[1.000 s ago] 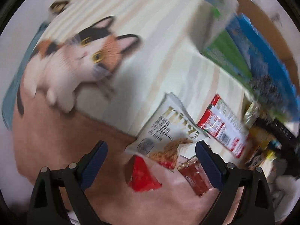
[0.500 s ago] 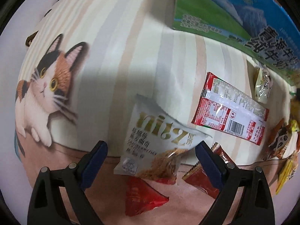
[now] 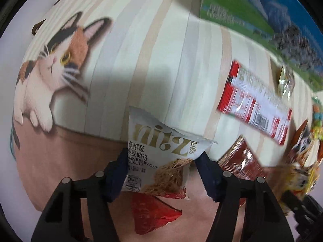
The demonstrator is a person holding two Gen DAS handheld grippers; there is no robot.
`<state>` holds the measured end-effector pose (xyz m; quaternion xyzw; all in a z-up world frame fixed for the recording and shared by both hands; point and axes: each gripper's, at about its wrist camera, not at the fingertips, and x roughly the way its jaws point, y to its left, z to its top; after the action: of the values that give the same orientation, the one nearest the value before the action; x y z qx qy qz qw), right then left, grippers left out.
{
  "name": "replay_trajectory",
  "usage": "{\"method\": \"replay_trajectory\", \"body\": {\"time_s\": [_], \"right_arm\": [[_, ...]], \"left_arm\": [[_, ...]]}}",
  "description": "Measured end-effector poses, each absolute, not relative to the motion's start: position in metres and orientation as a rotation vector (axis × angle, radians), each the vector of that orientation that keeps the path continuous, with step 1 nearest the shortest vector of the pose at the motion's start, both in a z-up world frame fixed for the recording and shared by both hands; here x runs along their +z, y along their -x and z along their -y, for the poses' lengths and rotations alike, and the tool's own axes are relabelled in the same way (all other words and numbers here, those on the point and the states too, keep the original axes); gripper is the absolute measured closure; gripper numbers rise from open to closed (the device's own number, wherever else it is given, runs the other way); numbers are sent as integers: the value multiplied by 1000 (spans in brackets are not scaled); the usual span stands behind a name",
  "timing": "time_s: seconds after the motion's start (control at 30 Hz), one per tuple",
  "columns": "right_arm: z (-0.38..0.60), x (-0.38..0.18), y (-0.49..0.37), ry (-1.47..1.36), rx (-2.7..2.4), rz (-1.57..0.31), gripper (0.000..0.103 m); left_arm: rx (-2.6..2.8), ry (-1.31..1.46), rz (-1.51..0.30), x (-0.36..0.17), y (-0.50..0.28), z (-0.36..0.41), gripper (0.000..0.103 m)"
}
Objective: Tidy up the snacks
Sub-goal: 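Grasp the white nitz cookie pack with left tool while right grasps yellow panda bag, then carry both packs into the box and open both tools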
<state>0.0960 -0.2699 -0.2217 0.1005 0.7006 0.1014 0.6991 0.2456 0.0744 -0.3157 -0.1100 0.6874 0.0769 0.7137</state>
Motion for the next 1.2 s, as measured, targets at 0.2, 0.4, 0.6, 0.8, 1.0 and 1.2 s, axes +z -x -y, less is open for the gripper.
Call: {"method": "replay_trajectory", "body": {"time_s": [0.2,0.4,0.6,0.8,1.0,1.2], "right_arm": [[265,-260,-81,-203,151,-1598,56],[249,-267,-83,-214,126,-1613,29],[242,-266,-84,-176,102,-1609,28],[247,-266,-64,-164,75,-1574,51],[262,-251,-56,-230,113,-1559,57],[267,-187,-71,-306,224,-1472,57]], "left_arm": [[144,161,-1549,-329,-242,-63,38],[110,102,-1553,-343,-257,-44,37],[133,98,-1529,-349,-251,-31,43],[157,108,-1512,-343,-236,-23,48],[142,181,-1460,-307,-219,-34,49],[55,285,-1331,-224,-231,-27,49]]}}
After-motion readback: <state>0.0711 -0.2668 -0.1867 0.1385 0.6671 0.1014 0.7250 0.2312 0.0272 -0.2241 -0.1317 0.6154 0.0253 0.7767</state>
